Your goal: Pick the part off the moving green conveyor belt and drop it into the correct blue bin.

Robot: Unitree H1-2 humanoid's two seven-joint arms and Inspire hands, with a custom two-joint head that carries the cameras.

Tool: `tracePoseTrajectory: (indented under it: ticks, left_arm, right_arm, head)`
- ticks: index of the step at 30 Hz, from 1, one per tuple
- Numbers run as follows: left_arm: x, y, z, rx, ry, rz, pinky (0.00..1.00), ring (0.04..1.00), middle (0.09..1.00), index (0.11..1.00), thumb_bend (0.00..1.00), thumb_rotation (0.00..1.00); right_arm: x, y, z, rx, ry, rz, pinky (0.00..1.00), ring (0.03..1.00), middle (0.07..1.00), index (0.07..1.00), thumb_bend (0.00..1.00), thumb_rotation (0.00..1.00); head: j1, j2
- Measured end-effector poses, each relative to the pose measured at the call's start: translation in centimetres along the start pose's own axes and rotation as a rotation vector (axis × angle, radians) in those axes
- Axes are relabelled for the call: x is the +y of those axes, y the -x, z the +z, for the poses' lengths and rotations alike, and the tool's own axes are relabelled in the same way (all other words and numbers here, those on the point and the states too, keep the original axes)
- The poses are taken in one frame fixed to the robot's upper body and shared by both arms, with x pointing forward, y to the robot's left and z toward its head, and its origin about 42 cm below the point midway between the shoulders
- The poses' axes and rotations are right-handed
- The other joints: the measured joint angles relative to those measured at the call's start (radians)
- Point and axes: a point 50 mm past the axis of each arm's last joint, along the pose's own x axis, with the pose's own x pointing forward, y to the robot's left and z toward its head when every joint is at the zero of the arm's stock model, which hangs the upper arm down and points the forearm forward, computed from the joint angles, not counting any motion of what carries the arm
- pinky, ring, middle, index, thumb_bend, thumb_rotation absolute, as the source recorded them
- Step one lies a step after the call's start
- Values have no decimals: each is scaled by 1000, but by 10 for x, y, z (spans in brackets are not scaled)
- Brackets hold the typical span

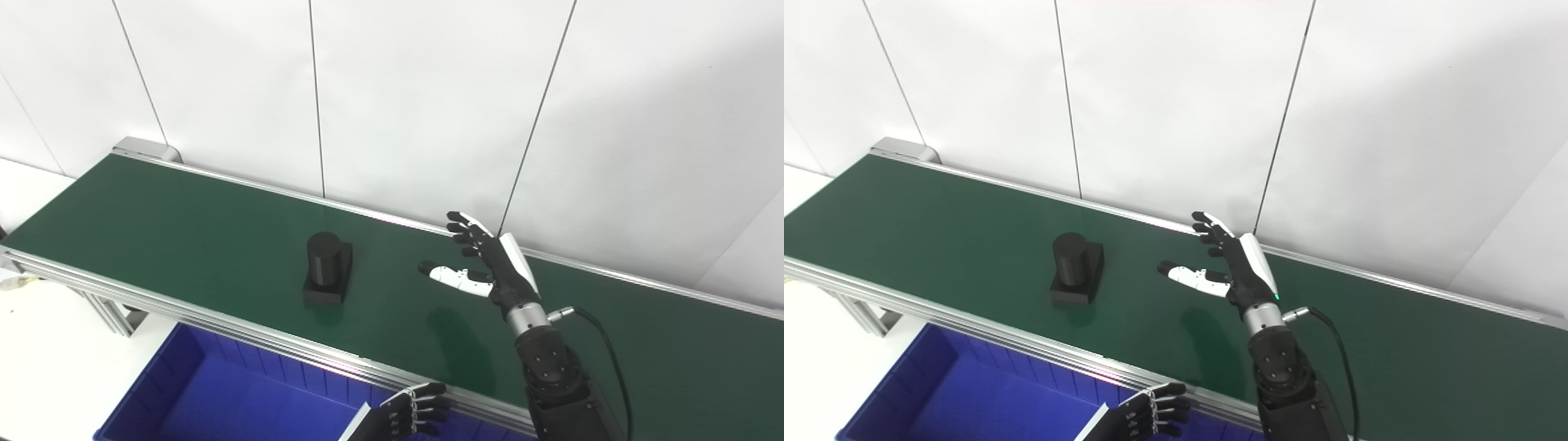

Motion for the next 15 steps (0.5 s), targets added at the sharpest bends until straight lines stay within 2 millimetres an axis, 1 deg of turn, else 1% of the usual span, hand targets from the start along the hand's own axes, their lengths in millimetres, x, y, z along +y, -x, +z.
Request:
tracePoseTrajectory:
  ticks: [3, 4, 5, 9, 13, 15]
  left_arm:
    - [-2, -1, 0, -1, 3, -2, 690, 748, 779, 824, 891, 501]
    - [-2, -1, 0, 0, 3, 1, 685, 744, 776, 823, 895, 510]
    - [-3, -1, 0, 1, 3, 4, 684, 744, 776, 822, 895, 511]
    - [-7, -2, -1, 3, -9, 5, 681, 741, 778, 824, 891, 504]
    - [-10, -3, -1, 3, -10, 7, 676, 737, 776, 822, 891, 507]
    - [-11, -3, -1, 3, -10, 8, 676, 735, 775, 822, 895, 506]
  right_arm:
    - [3, -4, -2, 18, 12, 11, 797, 861, 858, 886, 738, 449]
    - [4, -6, -2, 21, 11, 12, 771, 848, 852, 882, 739, 422]
    - [6, -8, -1, 23, 10, 13, 767, 845, 851, 881, 739, 417]
    - [15, -15, 4, 10, 21, 31, 769, 830, 830, 869, 746, 406]
    - [25, -20, 7, 0, 19, 46, 766, 826, 831, 865, 747, 400]
    - [28, -21, 7, 3, 32, 53, 774, 839, 840, 870, 741, 418]
  head:
    - [5, 2]
    - [9, 2]
    - [9, 2]
    - [17, 3]
    - [28, 6]
    - [29, 8]
